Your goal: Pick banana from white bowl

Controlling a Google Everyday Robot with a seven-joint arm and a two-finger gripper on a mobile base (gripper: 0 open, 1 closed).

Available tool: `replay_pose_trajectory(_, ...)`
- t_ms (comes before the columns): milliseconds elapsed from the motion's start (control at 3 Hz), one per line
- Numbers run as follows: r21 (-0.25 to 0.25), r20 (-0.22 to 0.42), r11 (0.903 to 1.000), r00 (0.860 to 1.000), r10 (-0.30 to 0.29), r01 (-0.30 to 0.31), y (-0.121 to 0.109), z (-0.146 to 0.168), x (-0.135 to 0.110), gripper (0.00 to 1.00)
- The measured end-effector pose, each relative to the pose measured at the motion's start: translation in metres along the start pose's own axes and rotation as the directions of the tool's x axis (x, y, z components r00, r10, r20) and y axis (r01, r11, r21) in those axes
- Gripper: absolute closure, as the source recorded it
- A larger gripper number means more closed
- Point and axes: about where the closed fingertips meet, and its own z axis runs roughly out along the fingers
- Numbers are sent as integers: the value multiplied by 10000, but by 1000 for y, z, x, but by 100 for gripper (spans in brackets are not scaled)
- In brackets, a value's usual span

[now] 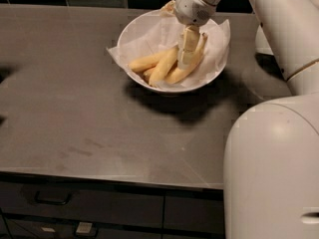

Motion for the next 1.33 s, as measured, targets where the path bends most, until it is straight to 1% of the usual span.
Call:
replay_pose_trajectory(667, -308, 91, 9986, 9990, 433, -430, 11, 19, 12, 0)
replay_pose_trajectory(1000, -402, 121, 9980, 9987, 498, -493, 14, 26, 14, 0)
replay_pose_trajectory(1333, -510, 166, 9978, 9989, 443, -434, 15, 31, 14, 0)
